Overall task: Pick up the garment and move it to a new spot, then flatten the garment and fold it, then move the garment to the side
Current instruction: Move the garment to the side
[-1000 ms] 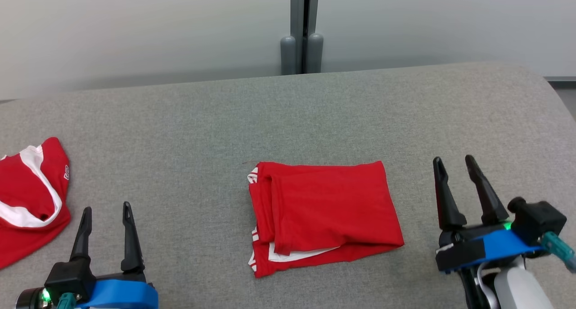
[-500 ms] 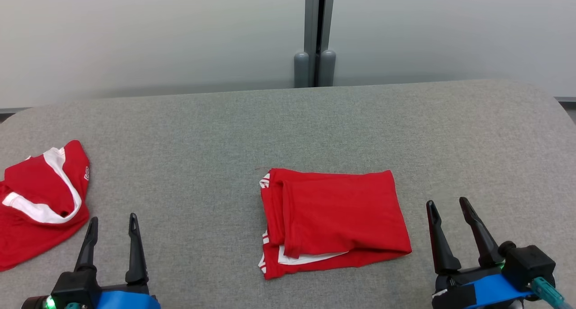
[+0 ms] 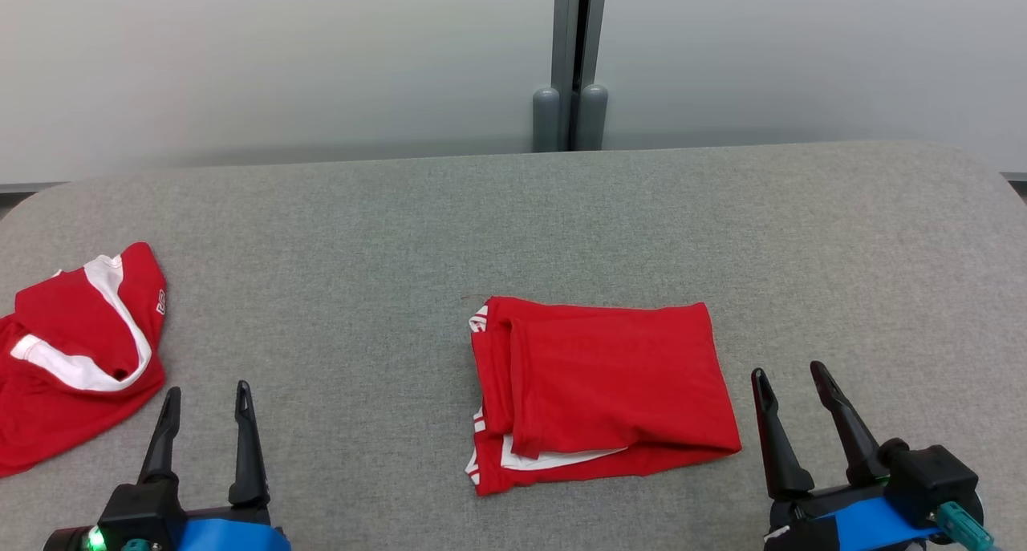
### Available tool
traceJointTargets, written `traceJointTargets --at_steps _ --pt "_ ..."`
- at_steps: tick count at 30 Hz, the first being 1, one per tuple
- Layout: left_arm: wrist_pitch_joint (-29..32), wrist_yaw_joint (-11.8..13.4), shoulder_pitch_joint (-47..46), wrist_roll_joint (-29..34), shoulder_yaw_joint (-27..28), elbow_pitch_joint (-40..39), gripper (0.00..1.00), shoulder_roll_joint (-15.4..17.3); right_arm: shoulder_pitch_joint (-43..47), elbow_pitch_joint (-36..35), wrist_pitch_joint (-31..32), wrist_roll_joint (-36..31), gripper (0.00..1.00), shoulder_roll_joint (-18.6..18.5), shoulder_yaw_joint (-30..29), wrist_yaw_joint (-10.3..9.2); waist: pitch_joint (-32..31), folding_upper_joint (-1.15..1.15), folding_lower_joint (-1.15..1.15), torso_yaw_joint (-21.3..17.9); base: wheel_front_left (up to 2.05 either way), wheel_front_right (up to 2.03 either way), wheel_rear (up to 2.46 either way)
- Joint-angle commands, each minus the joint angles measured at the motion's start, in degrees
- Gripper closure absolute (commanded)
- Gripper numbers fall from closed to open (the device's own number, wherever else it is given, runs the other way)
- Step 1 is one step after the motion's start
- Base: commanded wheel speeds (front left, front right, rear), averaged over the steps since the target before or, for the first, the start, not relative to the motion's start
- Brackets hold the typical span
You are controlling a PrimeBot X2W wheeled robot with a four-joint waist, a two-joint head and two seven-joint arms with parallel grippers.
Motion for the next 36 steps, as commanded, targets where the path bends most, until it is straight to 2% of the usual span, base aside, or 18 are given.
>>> traceJointTargets --at_steps 1,15,23,30,36 --pt "-0.15 0.01 -0.33 -0.21 -0.19 -0.05 0.0 0.32 0.56 0.25 -0.27 0.12 0.0 0.1 -0.09 0.01 0.1 0.0 0.0 -0.01 0.0 0.0 0.0" --pt "-0.15 0.58 0.09 -0.87 -0.09 -0.61 0.0 0.17 -1.19 1.56 0.84 -0.37 0.0 -0.07 0.81 0.01 -0.21 0.0 0.0 0.55 0.0 0.0 0.0" --pt "-0.14 0.89 -1.41 -1.26 -0.47 -1.02 0.0 0.02 -11.72 3.37 4.24 -0.81 0.0 -2.69 3.27 0.01 1.61 0.0 0.0 0.7 0.0 0.0 0.0" --pt "-0.15 0.99 -3.1 -1.67 -1.35 -1.12 0.0 -0.12 -19.46 10.41 9.9 -0.7 0.0 -5.24 3.13 0.01 4.0 0.0 0.0 1.83 0.0 0.0 0.0" --pt "-0.15 1.14 -4.19 -1.95 -1.75 -1.12 0.0 -0.26 -21.1 18.0 11.76 0.27 0.0 -5.17 3.02 0.01 5.96 0.0 0.0 2.22 0.0 0.0 0.0"
